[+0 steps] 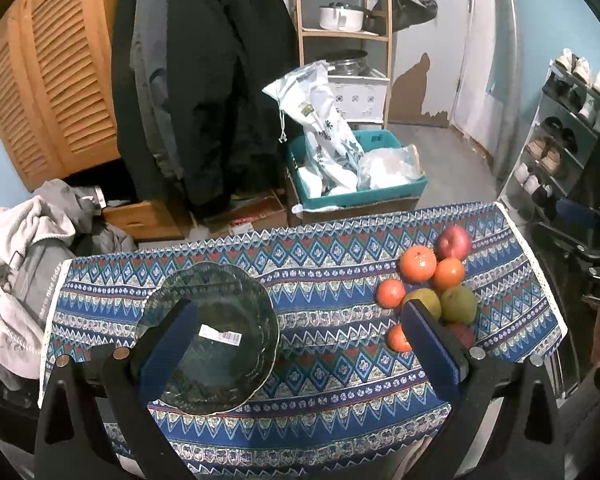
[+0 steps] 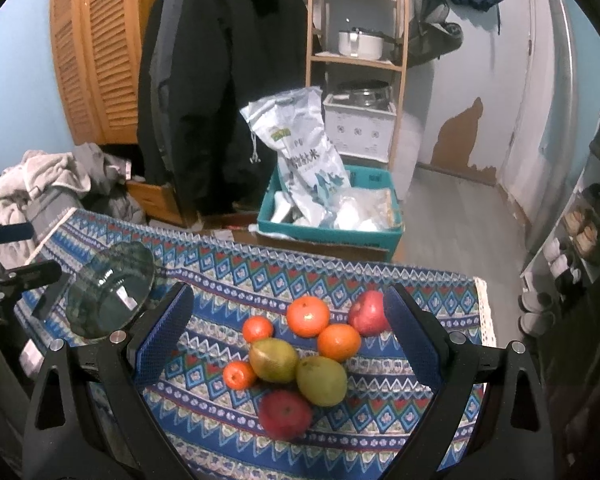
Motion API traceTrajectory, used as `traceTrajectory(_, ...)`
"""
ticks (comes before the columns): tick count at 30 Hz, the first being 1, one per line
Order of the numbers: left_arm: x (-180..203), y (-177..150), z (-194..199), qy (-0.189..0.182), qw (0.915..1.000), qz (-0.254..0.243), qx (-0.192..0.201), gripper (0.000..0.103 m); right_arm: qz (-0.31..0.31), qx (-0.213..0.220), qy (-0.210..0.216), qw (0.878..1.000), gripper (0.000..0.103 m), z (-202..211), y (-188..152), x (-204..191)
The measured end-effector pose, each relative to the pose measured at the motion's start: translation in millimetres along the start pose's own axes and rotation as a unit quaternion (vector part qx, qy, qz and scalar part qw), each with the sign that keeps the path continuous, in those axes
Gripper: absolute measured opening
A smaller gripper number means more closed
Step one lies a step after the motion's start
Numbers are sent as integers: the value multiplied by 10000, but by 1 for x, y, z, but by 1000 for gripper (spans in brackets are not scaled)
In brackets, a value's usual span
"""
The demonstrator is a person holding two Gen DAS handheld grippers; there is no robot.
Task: Organize fruits
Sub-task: 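Move the right tool to the large red apple while the left tool approaches an orange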
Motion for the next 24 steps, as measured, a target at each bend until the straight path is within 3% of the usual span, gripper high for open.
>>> traceTrajectory(9,6,-18,-32,-67,9995,-71,-314,102,-216,-697,-37,9973,94,-25,-28,11)
traceTrajectory(13,12,-28,-56,-117,9975,-88,-688,102,-276,-979,-188,9946,94,-39,-45,15)
traceTrajectory(24,38,-40,-96,-352,9932,-229,-1090,102,-646,-2056,-168,9763,94,-82,-98,34)
Point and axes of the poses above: each gripper's, at about its wrist camera, not at the fingertips, and z roughly against the way its jaws point, x to its right, y to its top, the point moved 1 cm from there along -z, roughly the way its jaws point, and after that the axes turned 1 degree about -z, right-handed, at the moved point
